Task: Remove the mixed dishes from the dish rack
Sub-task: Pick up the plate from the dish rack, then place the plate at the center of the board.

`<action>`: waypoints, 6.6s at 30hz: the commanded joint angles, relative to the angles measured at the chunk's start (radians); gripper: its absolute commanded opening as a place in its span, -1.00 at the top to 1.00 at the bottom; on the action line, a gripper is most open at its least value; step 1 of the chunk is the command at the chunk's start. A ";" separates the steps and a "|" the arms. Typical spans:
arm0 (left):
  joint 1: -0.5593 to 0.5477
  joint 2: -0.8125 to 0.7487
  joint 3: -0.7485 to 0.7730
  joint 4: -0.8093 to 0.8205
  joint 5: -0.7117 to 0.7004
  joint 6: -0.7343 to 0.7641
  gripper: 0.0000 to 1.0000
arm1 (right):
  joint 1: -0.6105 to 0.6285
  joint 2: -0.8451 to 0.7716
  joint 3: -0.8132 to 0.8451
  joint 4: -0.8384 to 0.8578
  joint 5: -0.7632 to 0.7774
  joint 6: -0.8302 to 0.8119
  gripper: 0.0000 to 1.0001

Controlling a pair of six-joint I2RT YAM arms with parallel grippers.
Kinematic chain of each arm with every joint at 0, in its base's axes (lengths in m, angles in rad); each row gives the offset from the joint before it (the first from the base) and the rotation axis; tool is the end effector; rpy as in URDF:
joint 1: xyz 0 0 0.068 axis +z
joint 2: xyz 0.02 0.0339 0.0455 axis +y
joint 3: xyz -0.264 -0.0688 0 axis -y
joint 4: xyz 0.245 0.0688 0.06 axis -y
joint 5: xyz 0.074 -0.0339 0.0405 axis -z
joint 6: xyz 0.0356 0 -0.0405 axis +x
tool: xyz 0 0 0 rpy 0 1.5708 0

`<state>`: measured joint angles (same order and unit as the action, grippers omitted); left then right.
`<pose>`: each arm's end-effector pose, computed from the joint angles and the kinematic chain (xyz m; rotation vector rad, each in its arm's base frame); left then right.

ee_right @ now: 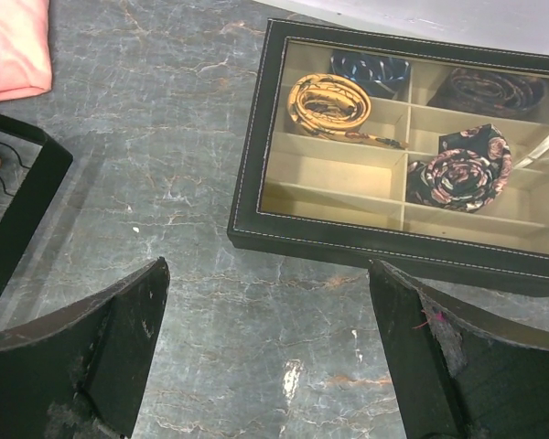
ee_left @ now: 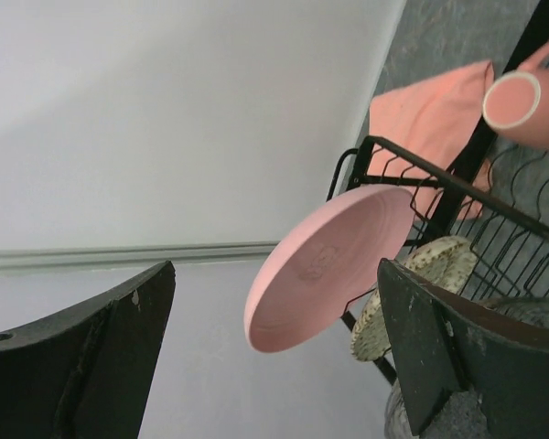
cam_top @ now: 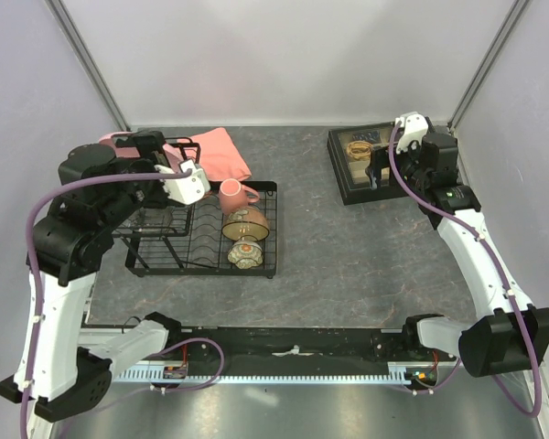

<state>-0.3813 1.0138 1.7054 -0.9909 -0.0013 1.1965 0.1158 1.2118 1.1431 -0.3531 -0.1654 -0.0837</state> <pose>0.1259 -0.0504 0.5077 1.3537 1.3456 0.5595 0.2728 0.0376 0.3590 -0.3042 1.9678 0.1854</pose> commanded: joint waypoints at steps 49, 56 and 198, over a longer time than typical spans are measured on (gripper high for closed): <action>0.348 0.201 -0.096 0.156 0.063 0.491 0.16 | -0.002 0.038 0.046 -0.010 -0.082 -0.031 -0.96; 0.348 0.190 -0.096 0.176 0.058 0.506 0.49 | -0.001 0.048 0.047 -0.014 -0.082 -0.034 -0.96; -0.059 0.016 -0.418 0.744 0.474 -1.011 -0.84 | 0.291 -0.077 0.050 0.010 -0.145 -0.071 1.00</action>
<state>-0.4400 1.0649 1.2934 -0.2905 0.5053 0.1551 0.4149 1.1709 1.2396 -0.3431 -0.4004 -0.1192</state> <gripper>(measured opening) 0.905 0.205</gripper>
